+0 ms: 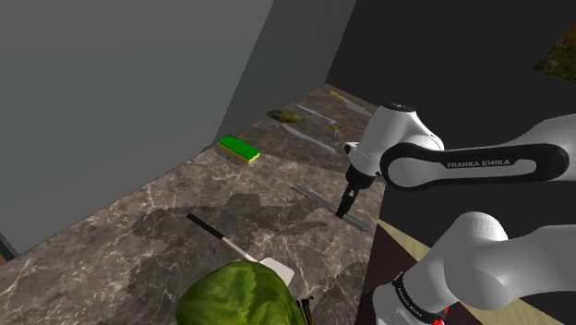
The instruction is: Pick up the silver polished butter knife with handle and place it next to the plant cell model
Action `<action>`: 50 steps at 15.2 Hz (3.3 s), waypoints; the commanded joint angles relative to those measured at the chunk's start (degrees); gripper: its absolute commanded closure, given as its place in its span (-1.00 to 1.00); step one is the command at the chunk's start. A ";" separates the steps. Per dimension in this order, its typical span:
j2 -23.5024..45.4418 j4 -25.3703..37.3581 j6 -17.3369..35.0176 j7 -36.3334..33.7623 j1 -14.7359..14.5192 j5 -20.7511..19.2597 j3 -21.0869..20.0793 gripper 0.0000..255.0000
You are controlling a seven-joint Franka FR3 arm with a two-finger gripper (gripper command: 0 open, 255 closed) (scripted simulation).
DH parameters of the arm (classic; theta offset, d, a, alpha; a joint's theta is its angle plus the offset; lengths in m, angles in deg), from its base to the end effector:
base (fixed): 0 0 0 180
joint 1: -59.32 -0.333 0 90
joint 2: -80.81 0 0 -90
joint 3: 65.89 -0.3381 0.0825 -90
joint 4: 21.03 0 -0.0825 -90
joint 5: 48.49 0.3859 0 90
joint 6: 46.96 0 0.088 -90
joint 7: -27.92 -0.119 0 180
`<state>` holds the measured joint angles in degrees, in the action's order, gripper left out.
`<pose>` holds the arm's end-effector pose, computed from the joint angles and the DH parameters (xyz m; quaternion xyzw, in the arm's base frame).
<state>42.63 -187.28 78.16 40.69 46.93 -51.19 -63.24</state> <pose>0.2881 0.0496 0.3532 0.9765 0.2141 -0.0259 0.0041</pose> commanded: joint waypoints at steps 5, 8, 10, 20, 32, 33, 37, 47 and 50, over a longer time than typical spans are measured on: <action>0.13 -0.07 0.21 0.00 0.00 -0.01 0.01 -1.00; 0.13 -0.07 0.21 0.00 0.00 -0.01 0.01 1.00; 0.13 -0.07 0.21 0.00 0.00 -0.01 0.01 1.00; -2.66 2.40 -5.04 0.06 -0.04 0.14 -0.12 1.00; -6.70 9.60 -16.28 0.18 -0.16 0.46 -0.41 1.00; -6.90 10.27 -17.14 0.18 -0.17 0.49 -0.43 1.00; -7.48 13.04 -20.50 0.22 -0.21 0.58 -0.52 1.00; -2.69 22.02 -24.67 0.99 -0.08 0.34 0.04 1.00; 4.79 27.15 -22.28 2.04 0.10 -0.03 1.05 1.00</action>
<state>45.02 -161.69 55.04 42.49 47.02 -51.17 -62.44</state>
